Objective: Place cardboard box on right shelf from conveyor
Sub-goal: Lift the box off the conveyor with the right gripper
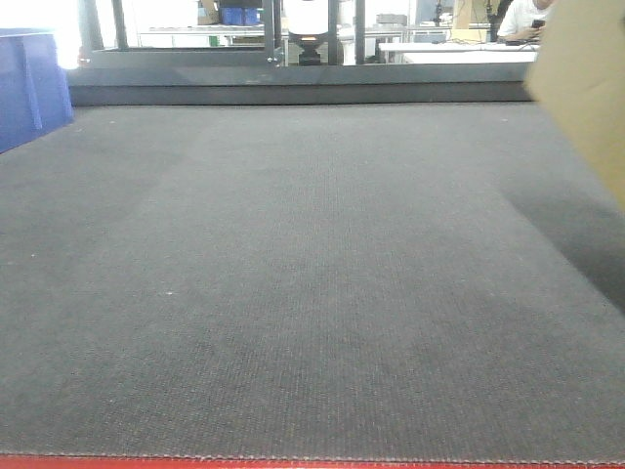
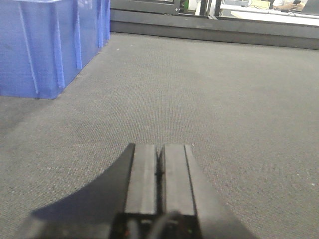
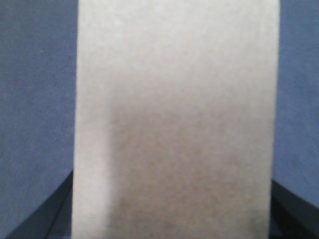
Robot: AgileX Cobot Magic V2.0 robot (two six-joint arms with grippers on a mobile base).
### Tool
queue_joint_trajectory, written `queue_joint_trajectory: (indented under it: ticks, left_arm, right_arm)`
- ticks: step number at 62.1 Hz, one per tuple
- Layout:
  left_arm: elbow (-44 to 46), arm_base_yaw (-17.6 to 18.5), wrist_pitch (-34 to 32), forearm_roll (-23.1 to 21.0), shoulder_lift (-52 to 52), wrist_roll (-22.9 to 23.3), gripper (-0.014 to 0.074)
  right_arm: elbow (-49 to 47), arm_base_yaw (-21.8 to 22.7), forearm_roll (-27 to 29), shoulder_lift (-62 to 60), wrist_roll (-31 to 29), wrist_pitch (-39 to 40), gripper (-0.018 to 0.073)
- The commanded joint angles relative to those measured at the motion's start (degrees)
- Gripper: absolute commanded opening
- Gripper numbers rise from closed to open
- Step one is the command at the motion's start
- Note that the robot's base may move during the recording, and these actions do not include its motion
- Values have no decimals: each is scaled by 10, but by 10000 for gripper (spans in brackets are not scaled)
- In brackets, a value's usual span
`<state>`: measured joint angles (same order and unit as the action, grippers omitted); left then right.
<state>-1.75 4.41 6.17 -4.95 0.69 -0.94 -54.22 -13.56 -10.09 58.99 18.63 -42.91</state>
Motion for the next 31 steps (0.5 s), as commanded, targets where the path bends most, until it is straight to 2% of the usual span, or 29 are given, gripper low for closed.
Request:
queue_joint_trajectory:
  ticks: [1, 15, 31]
  left_arm:
    - [3, 3, -46, -3, 7, 3, -119]
    - [3, 3, -46, -3, 7, 3, -119]
    - [3, 3, -46, -3, 7, 3, -119]
  right_arm:
    - [30, 4, -5, -87, -8, 63, 225]
    - [106, 1, -5, -266, -8, 89, 225]
    - [113, 1, -6, -402, -8, 64, 225]
